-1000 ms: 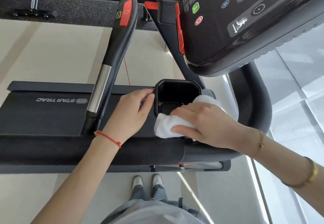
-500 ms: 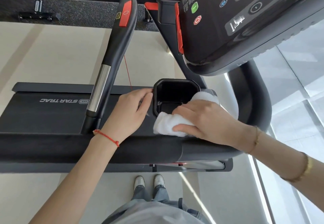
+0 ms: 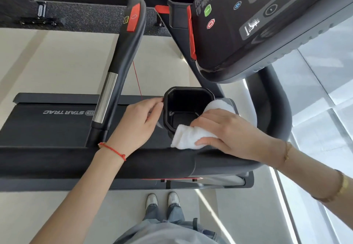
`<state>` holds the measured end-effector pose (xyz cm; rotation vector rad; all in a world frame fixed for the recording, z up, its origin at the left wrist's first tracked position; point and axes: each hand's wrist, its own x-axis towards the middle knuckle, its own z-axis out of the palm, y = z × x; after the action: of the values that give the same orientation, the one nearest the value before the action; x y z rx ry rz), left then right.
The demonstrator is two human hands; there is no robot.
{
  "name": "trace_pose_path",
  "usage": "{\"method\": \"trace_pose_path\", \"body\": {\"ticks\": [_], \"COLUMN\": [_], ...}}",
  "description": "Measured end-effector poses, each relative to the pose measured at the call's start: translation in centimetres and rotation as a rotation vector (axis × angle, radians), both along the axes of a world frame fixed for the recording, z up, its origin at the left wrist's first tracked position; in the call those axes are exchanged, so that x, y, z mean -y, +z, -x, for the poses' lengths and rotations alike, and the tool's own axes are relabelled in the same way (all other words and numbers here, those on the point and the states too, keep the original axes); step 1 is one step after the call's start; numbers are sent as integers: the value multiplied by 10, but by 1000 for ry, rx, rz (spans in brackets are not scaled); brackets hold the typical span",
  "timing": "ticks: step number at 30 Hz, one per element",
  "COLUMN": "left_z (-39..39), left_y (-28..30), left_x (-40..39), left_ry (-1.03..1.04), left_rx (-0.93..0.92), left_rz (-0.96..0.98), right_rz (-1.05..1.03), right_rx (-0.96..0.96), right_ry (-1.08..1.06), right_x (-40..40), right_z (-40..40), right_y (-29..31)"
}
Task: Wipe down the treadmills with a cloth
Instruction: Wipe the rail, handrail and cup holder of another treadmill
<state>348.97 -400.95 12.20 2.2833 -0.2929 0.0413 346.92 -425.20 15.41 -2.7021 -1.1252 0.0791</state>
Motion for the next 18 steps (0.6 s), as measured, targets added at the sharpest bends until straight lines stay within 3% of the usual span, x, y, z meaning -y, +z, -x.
{"method": "trace_pose_path", "body": {"ticks": [3, 8, 13, 18], "left_z": [-1, 2, 7, 6], "left_y": [-1, 0, -3, -2], "left_x": [-1, -5, -10, -9], "left_ry": [3, 62, 95, 129], "left_rx": [-17, 3, 73, 92], "left_rz": [8, 54, 4, 2], "right_rz": [104, 0, 71, 45], "right_rx": [100, 323, 180, 123], "right_ry": [-262, -582, -742, -722], "right_x": [-42, -97, -134, -134], "right_z": [15, 31, 0, -31], "right_y": [-8, -17, -14, -15]}}
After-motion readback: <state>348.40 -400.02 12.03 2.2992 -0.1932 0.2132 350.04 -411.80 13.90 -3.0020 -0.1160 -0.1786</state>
